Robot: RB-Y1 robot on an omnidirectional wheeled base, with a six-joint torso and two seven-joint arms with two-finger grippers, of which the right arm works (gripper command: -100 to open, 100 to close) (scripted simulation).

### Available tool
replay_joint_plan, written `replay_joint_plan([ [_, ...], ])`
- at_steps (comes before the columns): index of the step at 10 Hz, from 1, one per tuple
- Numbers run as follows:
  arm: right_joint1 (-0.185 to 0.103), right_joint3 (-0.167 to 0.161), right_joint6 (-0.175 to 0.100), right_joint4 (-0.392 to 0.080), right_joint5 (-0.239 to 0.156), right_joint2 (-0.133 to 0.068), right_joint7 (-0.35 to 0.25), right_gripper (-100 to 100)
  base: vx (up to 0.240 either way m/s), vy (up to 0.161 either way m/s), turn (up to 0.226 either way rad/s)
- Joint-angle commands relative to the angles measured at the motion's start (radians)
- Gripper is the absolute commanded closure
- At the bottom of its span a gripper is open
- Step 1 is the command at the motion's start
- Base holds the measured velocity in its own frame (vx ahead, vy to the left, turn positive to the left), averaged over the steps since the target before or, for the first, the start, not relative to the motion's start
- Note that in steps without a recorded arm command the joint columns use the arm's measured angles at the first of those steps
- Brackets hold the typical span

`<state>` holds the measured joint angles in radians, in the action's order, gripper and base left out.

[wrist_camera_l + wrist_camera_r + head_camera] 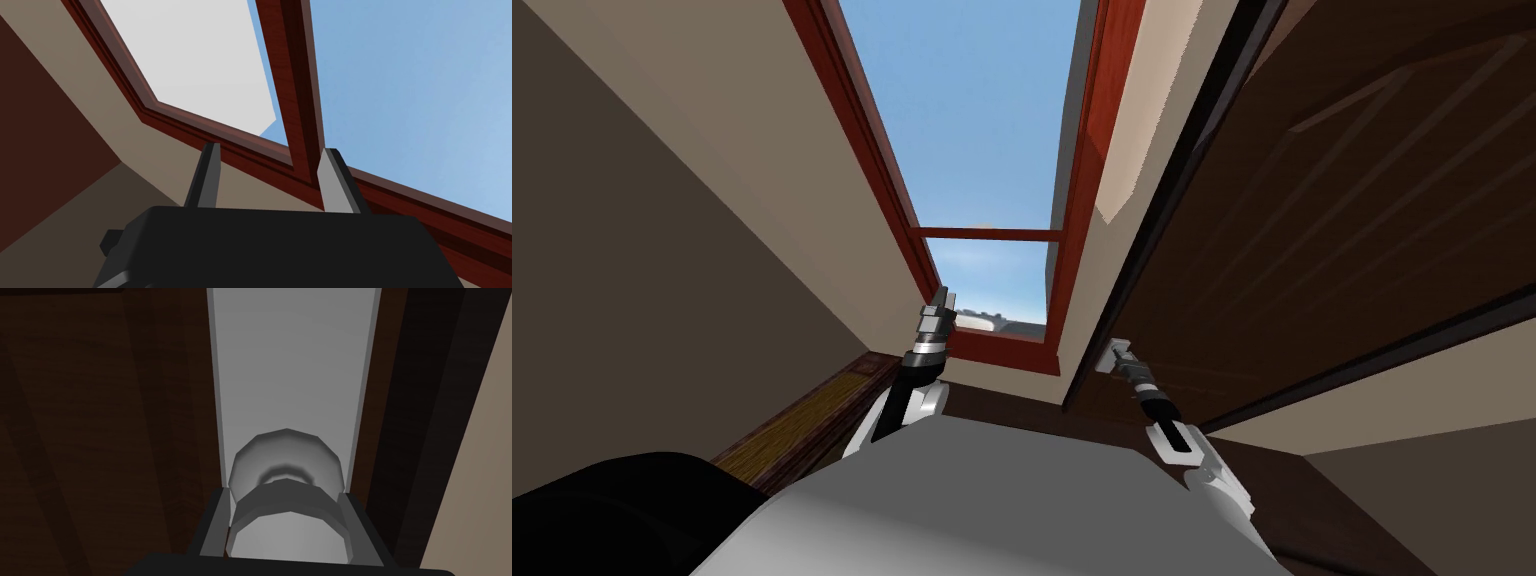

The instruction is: Pull the door open

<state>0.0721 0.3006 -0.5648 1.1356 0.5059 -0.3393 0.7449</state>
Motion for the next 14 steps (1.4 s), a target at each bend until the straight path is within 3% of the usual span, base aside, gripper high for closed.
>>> replay_joint_plan([
  [1, 0.001, 0.000, 0.002, 0.001, 0.000, 0.000, 0.000, 100, -0.014, -0.008, 0.004],
  [5, 0.001, 0.000, 0.002, 0.001, 0.000, 0.000, 0.000, 100, -0.004, -0.003, 0.004],
  [6, -0.002, -0.006, 0.002, -0.002, -0.033, 0.002, -0.028, 100, -0.067, -0.042, 0.063],
  [10, -0.010, -0.016, 0.004, -0.007, -0.097, 0.007, -0.083, 100, -0.084, -0.053, 0.068],
  [14, -0.022, -0.033, 0.006, -0.012, -0.189, 0.015, -0.161, 100, -0.090, -0.052, 0.081],
])
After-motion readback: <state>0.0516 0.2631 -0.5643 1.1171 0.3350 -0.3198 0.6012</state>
